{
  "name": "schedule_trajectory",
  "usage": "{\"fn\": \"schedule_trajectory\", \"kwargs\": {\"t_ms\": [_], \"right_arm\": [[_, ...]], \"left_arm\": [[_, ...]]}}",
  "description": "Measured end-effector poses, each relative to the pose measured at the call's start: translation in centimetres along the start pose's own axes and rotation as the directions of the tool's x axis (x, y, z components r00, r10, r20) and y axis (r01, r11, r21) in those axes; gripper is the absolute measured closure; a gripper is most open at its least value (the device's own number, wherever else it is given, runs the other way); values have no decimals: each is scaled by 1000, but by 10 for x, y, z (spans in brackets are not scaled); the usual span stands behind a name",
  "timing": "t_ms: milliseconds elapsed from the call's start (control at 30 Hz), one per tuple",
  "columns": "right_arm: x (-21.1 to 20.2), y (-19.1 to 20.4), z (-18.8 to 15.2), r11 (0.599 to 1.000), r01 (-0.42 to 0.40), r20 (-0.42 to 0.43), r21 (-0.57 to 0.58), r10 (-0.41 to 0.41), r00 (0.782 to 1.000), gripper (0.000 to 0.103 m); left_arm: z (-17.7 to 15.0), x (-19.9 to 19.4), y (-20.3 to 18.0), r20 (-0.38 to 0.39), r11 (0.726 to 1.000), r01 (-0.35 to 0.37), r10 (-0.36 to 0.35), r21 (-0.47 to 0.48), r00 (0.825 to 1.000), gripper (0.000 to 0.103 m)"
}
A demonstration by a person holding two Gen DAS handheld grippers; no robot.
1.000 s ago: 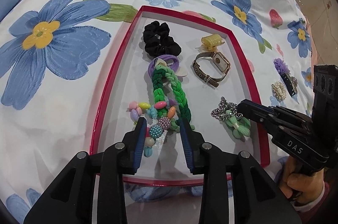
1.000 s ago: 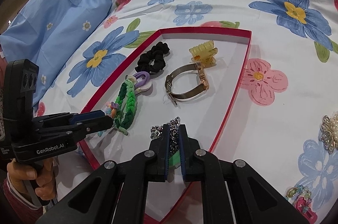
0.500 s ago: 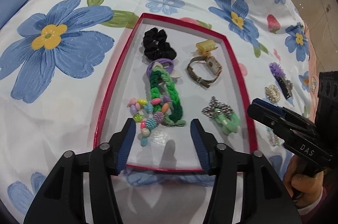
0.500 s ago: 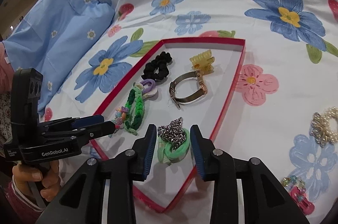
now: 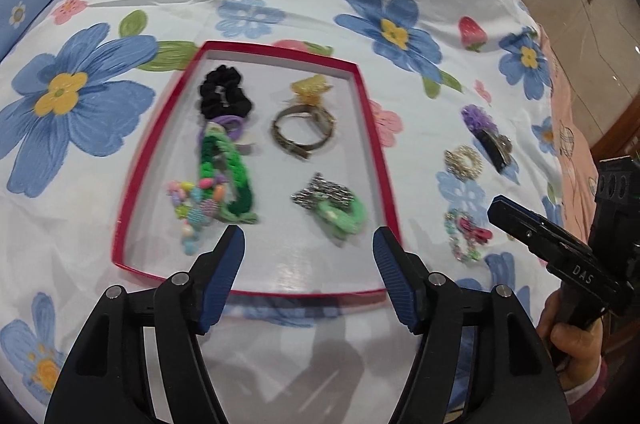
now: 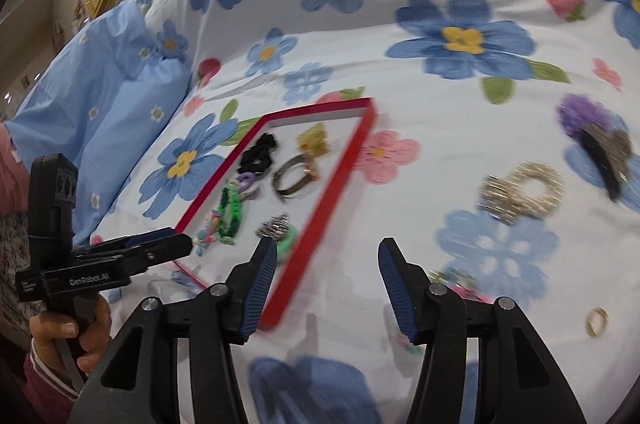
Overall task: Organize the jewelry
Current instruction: 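Grasp the second beaded bracelet with the left tool while the right tool grasps the gold ring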
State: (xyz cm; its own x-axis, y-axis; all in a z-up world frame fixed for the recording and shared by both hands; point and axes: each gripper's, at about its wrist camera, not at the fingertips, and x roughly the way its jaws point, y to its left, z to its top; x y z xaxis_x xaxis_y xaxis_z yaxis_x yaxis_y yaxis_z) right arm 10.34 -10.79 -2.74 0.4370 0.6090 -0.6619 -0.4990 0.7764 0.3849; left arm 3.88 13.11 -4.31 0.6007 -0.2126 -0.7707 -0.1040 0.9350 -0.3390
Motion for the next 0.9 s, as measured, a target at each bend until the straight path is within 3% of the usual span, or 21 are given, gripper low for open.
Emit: {"fn": "schedule_trajectory", "kwargs": {"t_ms": [467,900], "right_arm": [[-62,-74,-33,983,135,63,127,-144,988,47],[-96,-132,-63,946,216,66,242,-238,969,47]], "left_arm": [[-13,11,-61,-47,994,67,-63,90,997,37],[-20,34,-115,-111,977,104,-84,185,990,36]]}}
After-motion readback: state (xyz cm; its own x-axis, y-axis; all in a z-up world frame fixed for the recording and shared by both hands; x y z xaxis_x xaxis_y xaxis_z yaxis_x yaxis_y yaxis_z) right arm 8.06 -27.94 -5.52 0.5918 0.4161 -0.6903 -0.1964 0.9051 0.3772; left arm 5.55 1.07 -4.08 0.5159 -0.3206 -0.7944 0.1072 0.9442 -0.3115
